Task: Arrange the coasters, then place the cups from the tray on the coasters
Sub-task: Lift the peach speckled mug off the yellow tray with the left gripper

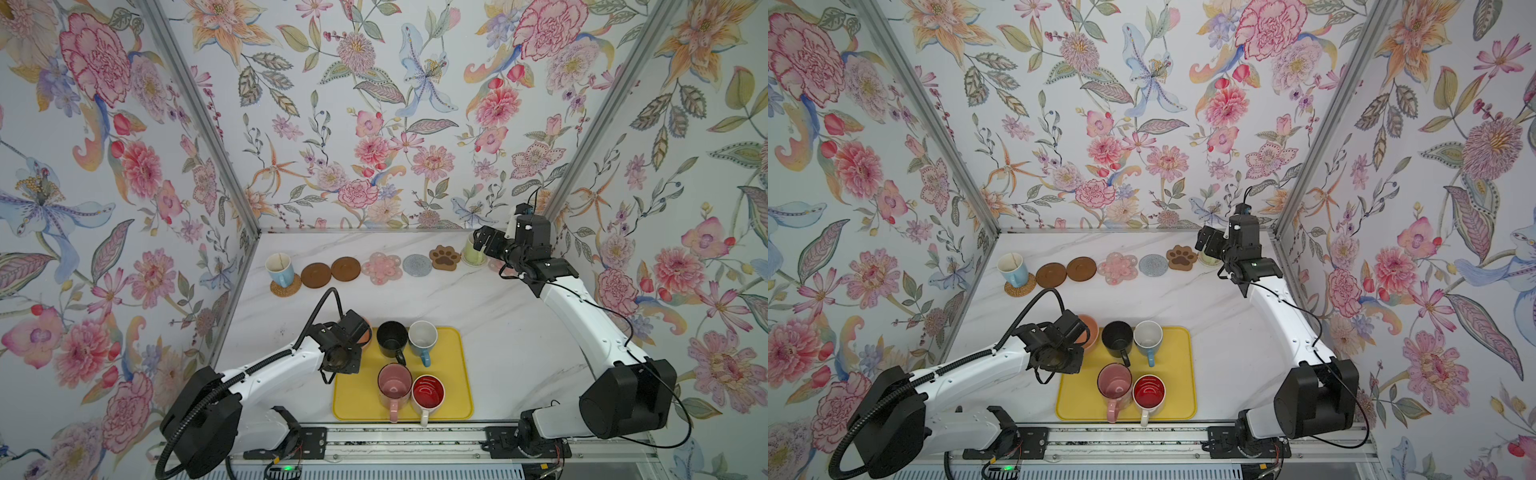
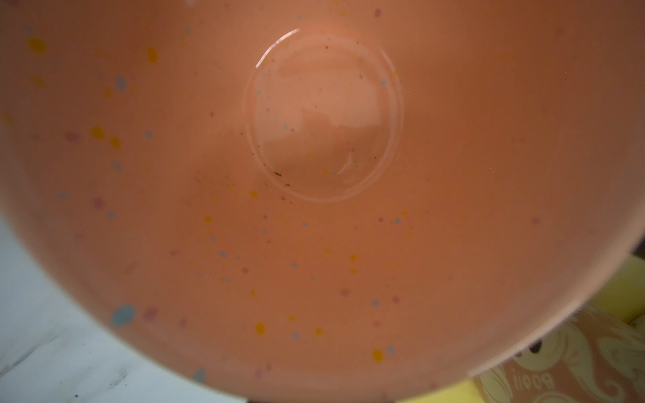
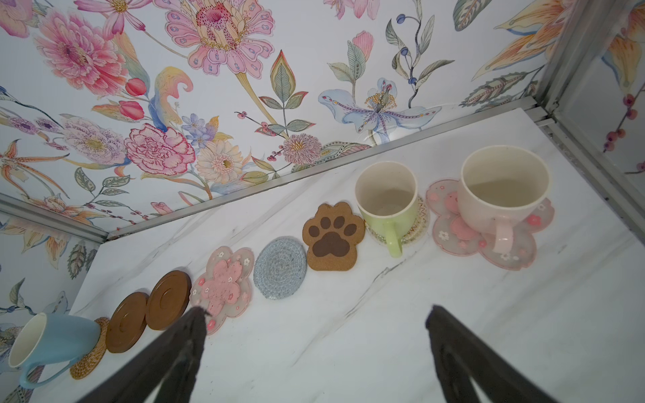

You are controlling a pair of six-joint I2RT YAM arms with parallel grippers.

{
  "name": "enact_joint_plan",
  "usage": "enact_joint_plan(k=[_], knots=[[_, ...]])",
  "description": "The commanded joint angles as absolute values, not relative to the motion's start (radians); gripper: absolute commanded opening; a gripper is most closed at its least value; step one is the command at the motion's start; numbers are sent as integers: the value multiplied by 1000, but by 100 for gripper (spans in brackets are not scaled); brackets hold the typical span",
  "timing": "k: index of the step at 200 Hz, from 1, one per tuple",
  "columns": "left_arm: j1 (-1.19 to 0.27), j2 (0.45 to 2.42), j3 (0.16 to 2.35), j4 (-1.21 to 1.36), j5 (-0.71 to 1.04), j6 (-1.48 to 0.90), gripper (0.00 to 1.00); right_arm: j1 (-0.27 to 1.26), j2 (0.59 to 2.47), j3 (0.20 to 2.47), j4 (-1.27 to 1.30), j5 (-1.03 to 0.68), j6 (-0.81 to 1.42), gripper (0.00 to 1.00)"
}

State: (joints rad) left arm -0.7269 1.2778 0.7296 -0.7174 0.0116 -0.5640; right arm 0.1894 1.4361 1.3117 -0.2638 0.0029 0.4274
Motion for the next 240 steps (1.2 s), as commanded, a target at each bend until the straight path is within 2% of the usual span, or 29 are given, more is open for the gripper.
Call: enact_joint_plan(k=[1,49,88,130,240], knots=[[-731,1236,774,-779,-58,-574,0,187,1430,1302,-251,-10,423,99],[-677,1160,885,-860,-102,-531,0,186,1419,1290,-250,-14,422,99],[-599,1150,940,-857,-74,-485,0,184,1407,1281,-252,-16,413,99],[-600,1148,916,-824,-48,-506,0,173,1395,1271,-257,-15,410,99],[-594,1154,955,-771,-128,-504,0,169,1384,1264,-257,-18,409,99]])
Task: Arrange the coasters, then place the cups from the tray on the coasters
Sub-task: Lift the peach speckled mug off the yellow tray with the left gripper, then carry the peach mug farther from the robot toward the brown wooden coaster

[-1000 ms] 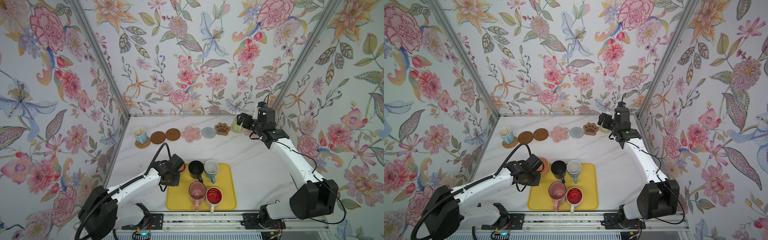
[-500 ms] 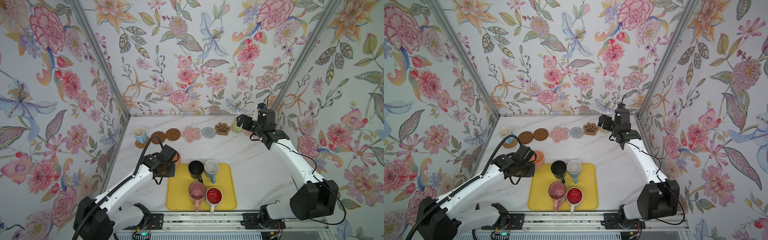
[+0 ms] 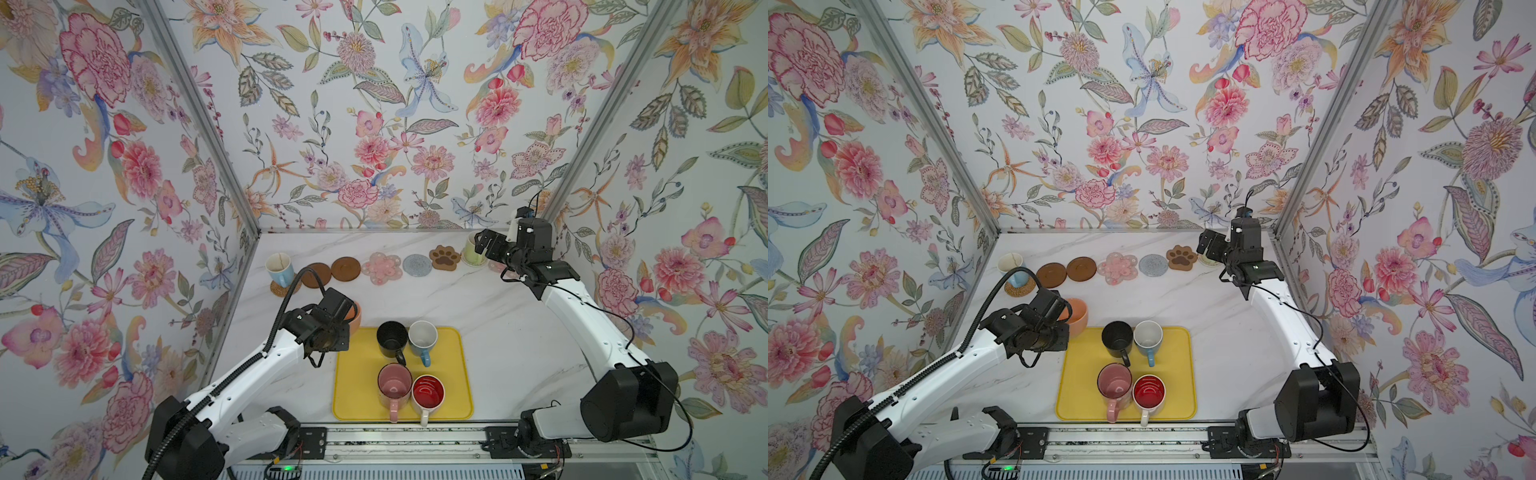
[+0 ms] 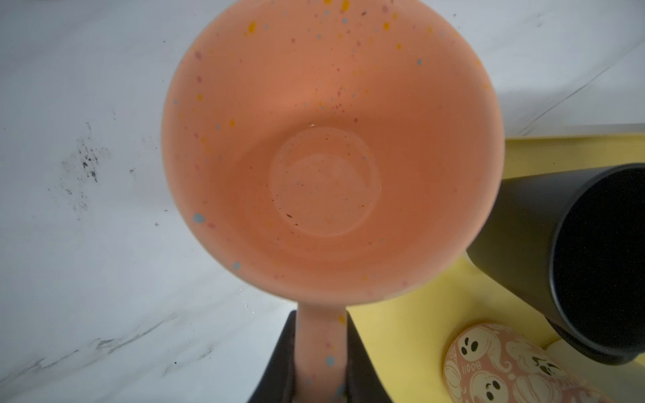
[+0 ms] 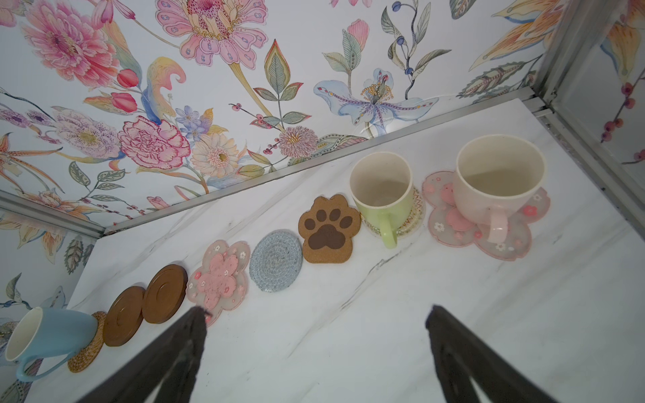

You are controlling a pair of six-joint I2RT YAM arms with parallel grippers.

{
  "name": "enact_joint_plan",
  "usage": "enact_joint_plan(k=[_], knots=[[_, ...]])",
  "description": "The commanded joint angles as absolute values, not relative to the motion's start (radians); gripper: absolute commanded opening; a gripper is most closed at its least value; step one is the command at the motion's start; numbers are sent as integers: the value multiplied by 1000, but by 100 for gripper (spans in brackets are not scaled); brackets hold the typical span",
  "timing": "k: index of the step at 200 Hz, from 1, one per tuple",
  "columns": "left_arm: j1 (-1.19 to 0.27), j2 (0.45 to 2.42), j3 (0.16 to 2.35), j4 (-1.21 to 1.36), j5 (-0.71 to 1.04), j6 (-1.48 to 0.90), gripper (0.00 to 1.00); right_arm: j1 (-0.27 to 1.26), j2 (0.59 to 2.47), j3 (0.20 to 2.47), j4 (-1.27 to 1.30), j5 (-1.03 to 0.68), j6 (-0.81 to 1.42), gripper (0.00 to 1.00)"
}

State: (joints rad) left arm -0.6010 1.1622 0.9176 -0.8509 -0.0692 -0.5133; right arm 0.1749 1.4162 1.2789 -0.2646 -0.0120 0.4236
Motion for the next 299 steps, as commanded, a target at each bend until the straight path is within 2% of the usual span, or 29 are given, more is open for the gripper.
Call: enact_joint_plan(k=[1,89,136,223,299], knots=[[-594,1153,954,-771,-129,-504,0,170,1384,1263,-257,-17,409,99],[-587,1123,903,-574,-273,-516,0,165,1374,1258,-262,-21,407,99],[-483,1171,913,-427,-307,-491,0,166,1361,1247,-268,-25,409,99],[-341,1323,972,-236,-344,-408,0,161,1325,1216,-293,-42,408,99],[-286,1506,1068,-141,-366,-360,0,152,1313,1204,-294,-62,410,99]])
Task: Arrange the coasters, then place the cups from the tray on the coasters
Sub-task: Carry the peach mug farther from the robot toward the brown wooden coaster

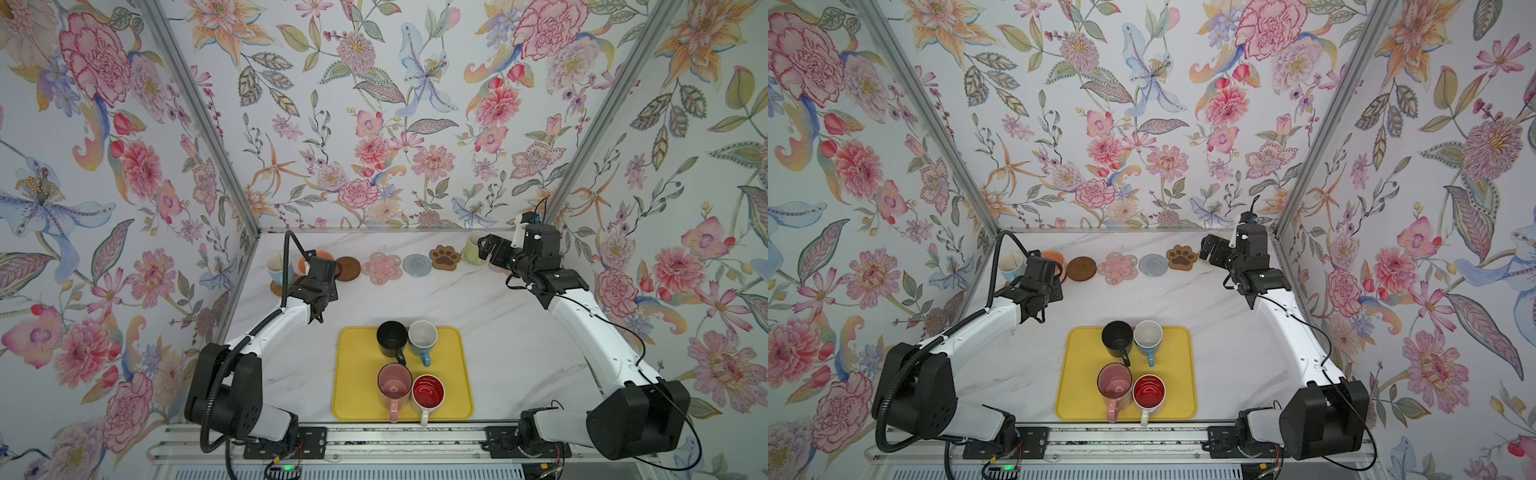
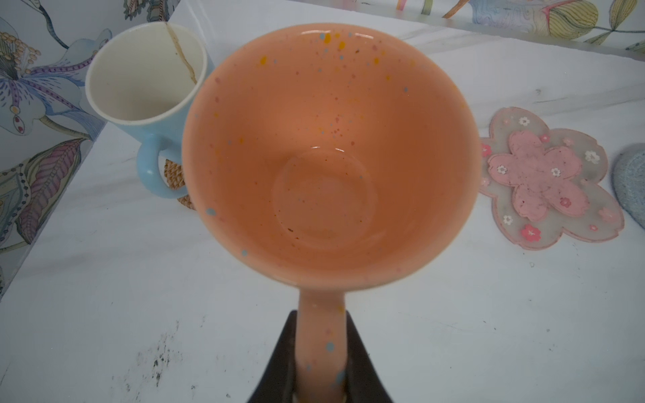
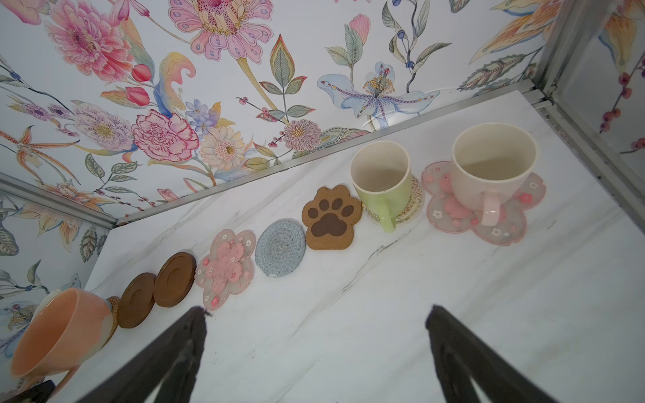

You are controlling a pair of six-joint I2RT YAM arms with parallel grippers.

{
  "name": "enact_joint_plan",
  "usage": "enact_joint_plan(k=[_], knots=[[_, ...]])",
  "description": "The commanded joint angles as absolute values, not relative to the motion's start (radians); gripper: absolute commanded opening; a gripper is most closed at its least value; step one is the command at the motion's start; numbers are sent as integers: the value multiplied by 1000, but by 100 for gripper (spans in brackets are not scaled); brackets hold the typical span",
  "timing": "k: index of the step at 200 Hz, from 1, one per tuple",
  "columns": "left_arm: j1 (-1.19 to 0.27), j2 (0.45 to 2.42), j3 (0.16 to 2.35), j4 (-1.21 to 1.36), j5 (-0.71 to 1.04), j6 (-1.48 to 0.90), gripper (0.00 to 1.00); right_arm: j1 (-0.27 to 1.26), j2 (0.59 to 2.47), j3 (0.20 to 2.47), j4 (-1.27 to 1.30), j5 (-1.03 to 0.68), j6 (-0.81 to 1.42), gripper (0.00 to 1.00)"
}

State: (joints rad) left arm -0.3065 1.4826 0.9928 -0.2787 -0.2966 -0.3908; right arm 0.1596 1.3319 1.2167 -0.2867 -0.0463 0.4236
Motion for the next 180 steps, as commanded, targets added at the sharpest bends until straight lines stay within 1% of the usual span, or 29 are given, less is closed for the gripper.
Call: enact_joint_plan(k=[1,90,180], knots=[[-287,1508,1069,-140,-366,-360,0,151,1313,1205,-294,-62,410,99],[-236,1675,1138,-47,-346,-344,0,142,1295,1205,-299,-72,408,99],[-216,1748,1171,37,-343,-318,0,130,1281,1201,-315,-69,408,99]])
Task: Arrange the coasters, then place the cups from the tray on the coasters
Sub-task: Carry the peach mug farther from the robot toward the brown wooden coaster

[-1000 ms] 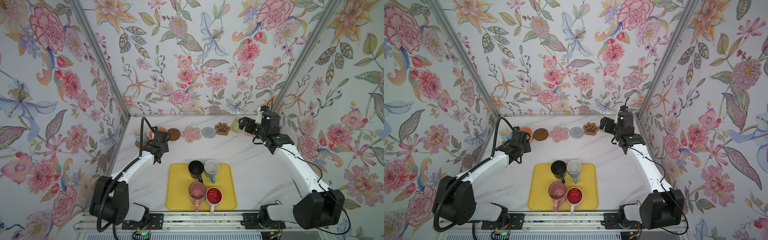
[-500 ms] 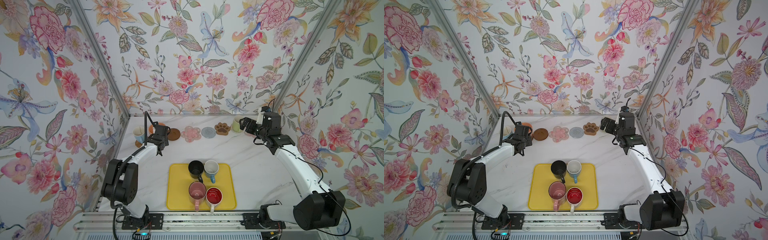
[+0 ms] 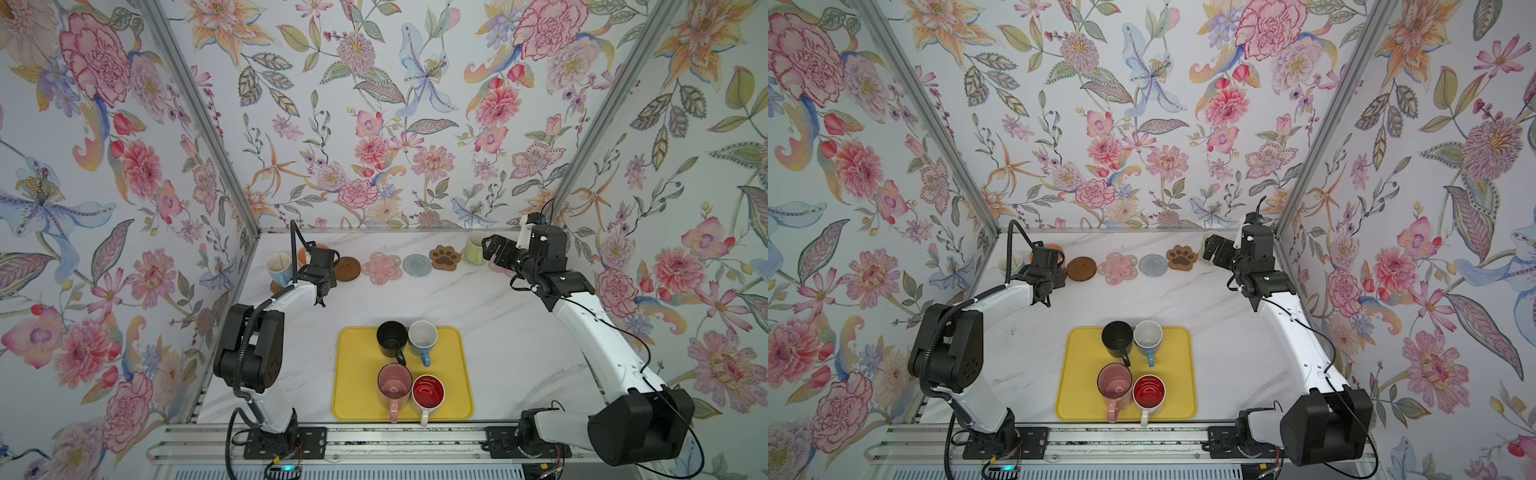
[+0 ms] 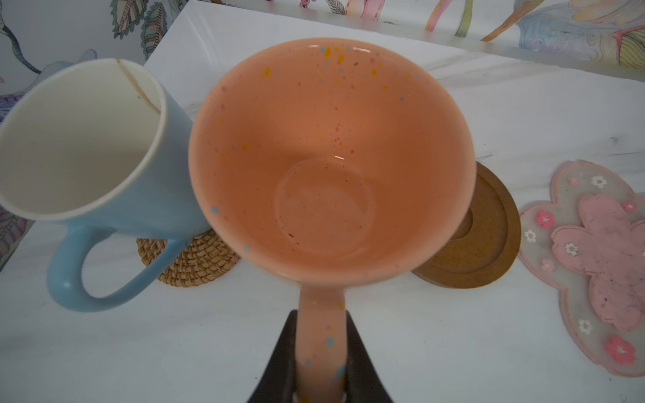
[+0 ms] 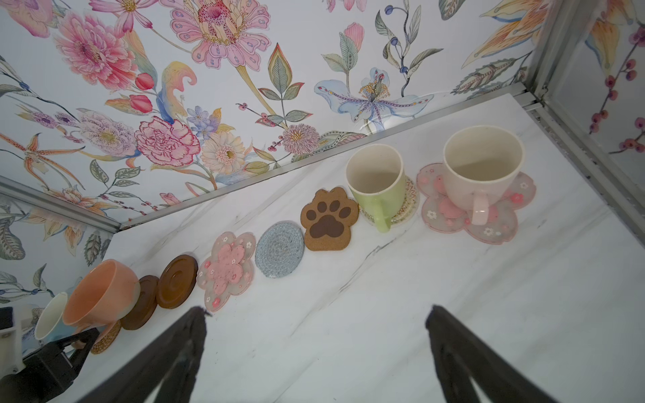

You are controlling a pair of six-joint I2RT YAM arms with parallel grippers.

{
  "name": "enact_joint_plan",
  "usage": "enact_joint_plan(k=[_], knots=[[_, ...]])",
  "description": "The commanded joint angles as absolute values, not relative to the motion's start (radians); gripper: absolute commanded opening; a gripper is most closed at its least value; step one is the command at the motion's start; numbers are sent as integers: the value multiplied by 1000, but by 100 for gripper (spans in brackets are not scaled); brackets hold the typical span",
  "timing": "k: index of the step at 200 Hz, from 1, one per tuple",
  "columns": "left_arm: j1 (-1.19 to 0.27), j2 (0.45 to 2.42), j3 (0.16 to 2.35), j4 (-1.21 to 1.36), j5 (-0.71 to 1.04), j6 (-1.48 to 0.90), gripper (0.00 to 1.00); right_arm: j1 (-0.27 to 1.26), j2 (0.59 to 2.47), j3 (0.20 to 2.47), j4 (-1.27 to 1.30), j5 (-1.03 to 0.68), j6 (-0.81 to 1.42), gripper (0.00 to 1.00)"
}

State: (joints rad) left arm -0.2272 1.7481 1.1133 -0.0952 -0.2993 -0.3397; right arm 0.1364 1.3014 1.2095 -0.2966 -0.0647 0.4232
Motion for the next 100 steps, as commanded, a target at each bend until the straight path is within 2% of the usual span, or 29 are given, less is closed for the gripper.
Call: enact_joint_plan(k=[1,100], knots=[[-214,1749,1171,38,-343,-318,0,130,1281,1201,-315,-68,408,99],[-187,1793,1174,85,-334,-313,0,125,1289,1208,-320,-65,408,99]])
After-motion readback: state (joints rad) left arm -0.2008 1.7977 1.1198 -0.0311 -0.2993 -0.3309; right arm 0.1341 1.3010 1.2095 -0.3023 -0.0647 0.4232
